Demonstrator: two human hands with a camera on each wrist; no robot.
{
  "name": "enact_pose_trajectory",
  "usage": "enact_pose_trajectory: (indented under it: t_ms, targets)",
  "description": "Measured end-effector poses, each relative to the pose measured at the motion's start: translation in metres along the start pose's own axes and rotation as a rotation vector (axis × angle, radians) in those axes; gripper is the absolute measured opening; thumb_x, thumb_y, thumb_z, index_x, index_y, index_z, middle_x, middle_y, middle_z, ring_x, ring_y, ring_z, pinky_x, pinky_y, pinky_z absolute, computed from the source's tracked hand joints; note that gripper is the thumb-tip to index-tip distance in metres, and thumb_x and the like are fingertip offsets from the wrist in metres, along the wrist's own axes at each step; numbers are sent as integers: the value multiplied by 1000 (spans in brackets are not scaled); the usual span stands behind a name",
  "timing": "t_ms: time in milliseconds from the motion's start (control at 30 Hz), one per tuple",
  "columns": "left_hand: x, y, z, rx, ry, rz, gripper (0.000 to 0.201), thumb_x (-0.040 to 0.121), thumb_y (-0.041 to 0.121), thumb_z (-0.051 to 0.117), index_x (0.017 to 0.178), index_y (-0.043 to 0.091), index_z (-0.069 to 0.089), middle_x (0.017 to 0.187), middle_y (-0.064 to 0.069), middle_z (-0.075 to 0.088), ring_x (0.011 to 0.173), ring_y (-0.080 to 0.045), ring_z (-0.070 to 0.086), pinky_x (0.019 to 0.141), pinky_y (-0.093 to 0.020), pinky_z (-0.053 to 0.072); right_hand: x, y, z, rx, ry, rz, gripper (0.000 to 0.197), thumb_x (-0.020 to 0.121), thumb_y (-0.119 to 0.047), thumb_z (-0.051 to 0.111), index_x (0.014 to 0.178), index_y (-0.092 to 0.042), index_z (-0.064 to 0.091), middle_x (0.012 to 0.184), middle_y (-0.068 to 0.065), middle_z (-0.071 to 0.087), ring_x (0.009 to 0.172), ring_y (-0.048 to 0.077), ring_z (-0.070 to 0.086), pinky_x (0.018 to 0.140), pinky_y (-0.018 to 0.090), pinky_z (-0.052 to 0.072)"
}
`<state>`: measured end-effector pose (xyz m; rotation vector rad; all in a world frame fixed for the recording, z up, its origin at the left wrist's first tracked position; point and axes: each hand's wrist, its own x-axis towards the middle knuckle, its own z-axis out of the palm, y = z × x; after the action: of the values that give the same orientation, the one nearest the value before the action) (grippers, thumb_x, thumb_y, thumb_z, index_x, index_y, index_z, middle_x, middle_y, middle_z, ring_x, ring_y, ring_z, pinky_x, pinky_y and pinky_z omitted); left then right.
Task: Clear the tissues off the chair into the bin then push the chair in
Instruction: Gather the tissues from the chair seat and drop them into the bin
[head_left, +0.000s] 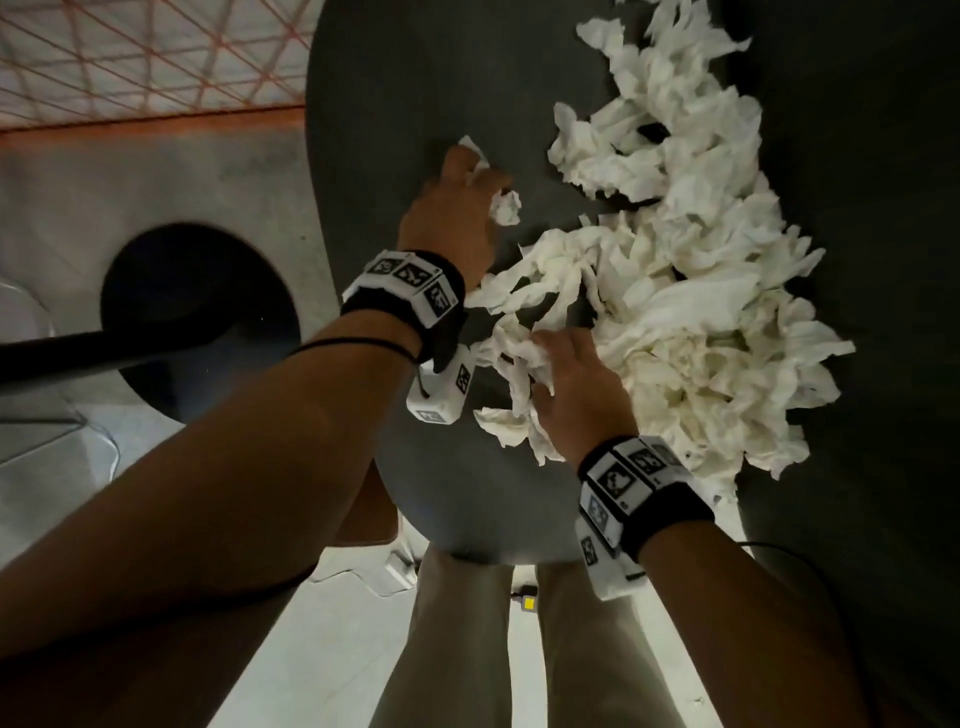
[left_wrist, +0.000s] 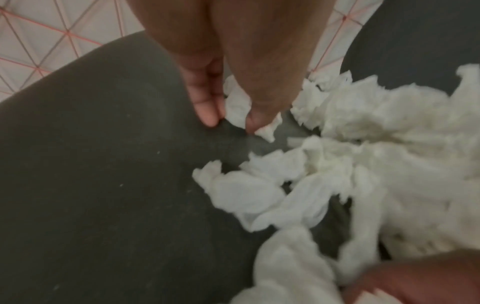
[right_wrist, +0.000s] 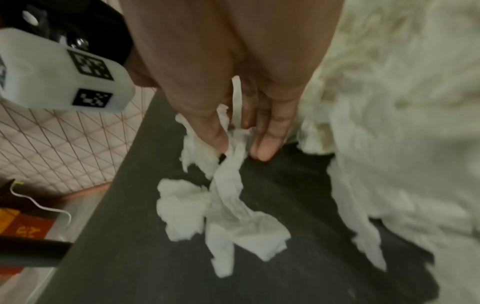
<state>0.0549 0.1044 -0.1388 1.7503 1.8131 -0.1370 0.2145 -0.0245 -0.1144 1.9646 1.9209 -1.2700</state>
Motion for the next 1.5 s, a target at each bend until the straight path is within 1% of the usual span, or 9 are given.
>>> enact_pose_trajectory:
  t_ms: [167,333,567,733,833,933,1267,1367,1500]
  targets:
    - [-4,-12,-1,-122,73,-55,24,94,18,53,115,19,64,120,-8,63,108,-27,61,91,-37,50,8,13,10,-19,53,-69,18,92,-14,53,107,-10,63,115,11,58,86,31,64,70,38,52]
    - [-35,-28,-11,-306,257,-209,13,86,20,56,89,15,68,85,4,62,78,-11,57,67,-15,33,3,11,-3,239,179,-63,11,78,-2,62,81,-13,63,88,3,57,68,15,55,64,28,49]
    - [-121,-36,2,-492,329,-240,26,78,-1,43,76,16,61,89,-5,63,80,-13,57,71,-17,44,-23,1,-33,425,388,-42,30,70,4,39,76,-15,62,82,7,53,61,1,46,60,8,36]
    - [-143,-12,33,-471,-2,-251,8,87,26,54,94,26,57,83,5,65,77,-19,61,70,-29,47,-13,-9,-15,301,197,75,20,82,-19,49,97,-25,61,103,1,62,78,19,59,73,38,51]
    - [-136,-4,51,-383,-122,-235,41,88,42,58,124,28,45,102,0,66,97,-25,62,84,-40,52,-1,-11,-1,-36,-3,125,38,88,-36,54,125,-32,46,127,-1,50,97,32,61,81,42,47]
    - [-122,1,61,-378,-139,-235,38,90,39,59,124,26,48,112,-1,64,105,-24,60,86,-38,48,10,-7,7,-167,-27,138,42,90,-37,53,130,-32,43,133,3,47,103,38,60,81,44,45]
    - [-138,-28,52,-673,6,-438,16,88,30,56,82,16,54,69,3,56,71,-20,56,63,-27,40,13,-2,-2,164,155,200,12,83,-28,61,87,-16,60,88,0,63,77,16,56,70,24,38]
    - [-157,-46,46,-777,48,-511,25,82,32,59,80,8,59,74,-11,67,71,-28,67,68,-37,57,5,-5,-9,321,176,242,10,83,-22,59,84,-13,55,69,-6,55,62,8,51,57,19,38]
    - [-182,-56,44,-925,123,-568,18,85,4,55,71,15,50,77,-12,64,75,-29,70,59,-32,56,-10,-3,-12,421,224,196,11,83,-7,50,86,-17,55,63,-7,52,53,3,48,52,11,37]
